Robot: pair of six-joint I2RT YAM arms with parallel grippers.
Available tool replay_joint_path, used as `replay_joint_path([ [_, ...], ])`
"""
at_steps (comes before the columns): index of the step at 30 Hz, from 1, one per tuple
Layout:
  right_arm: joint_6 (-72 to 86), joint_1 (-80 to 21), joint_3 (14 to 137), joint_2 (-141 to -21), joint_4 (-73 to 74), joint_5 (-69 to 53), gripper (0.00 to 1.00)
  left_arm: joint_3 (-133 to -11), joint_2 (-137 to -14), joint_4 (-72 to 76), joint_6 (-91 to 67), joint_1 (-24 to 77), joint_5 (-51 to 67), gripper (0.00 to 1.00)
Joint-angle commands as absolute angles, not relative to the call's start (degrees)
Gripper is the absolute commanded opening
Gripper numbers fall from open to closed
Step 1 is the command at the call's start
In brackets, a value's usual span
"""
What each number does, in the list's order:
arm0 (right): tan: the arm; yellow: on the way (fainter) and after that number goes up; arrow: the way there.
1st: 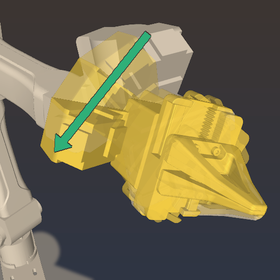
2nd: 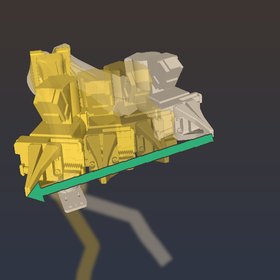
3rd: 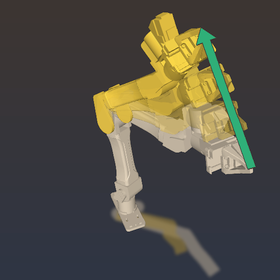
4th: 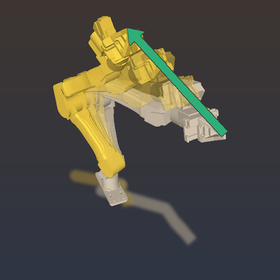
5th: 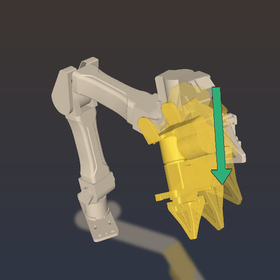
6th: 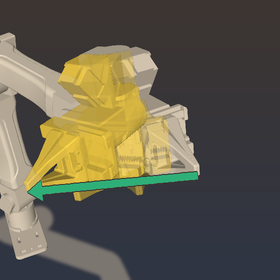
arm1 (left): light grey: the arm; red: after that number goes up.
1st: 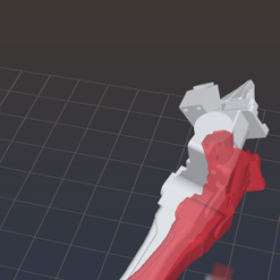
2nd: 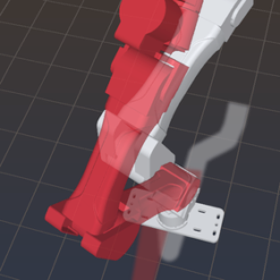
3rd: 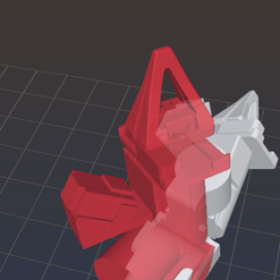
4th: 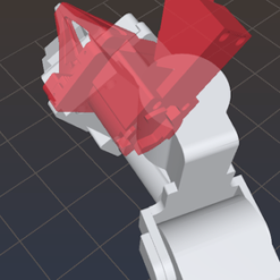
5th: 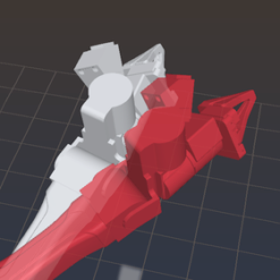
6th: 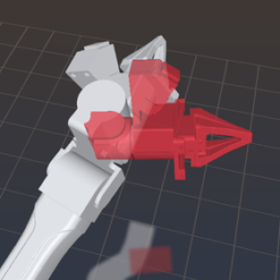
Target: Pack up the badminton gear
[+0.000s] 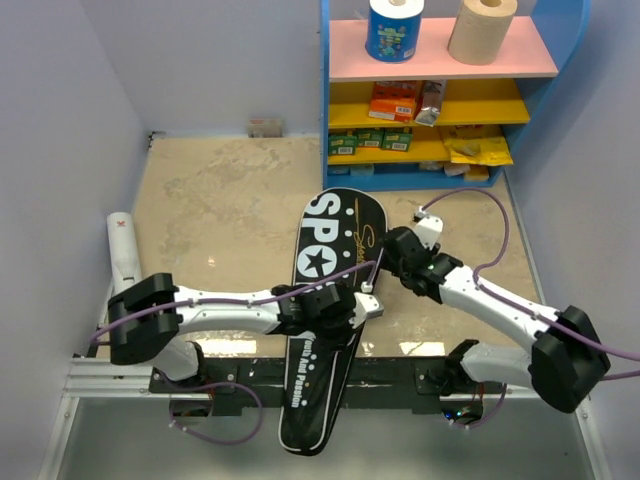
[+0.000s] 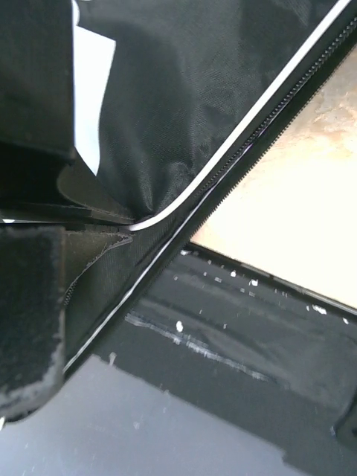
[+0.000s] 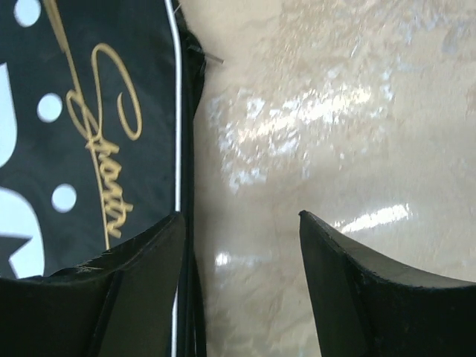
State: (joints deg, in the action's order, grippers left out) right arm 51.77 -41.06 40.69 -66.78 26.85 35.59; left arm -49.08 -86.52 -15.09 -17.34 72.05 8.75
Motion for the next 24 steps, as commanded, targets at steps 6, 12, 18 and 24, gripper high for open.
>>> replay_joint_path([
  [6,36.57,-25.15,45.35,-78.30,11.17,20.94,0.64,-52.91,-91.15,-15.38,-11.60,70.49,-2.37,0.00],
  [12,27.08,-23.20,48.78,-84.99,10.46,17.23,0.60,-50.45,-86.75,-16.26,-13.88,70.49,-3.95,0.00],
  [18,18.47,-23.11,50.89,-86.39,12.83,16.61,0.55,-47.38,-82.53,-19.25,-19.15,69.00,-9.31,0.00],
  [24,13.62,-22.94,54.05,-88.94,16.34,14.06,0.49,-43.77,-79.54,-20.13,-21.09,67.41,-10.55,0.00],
])
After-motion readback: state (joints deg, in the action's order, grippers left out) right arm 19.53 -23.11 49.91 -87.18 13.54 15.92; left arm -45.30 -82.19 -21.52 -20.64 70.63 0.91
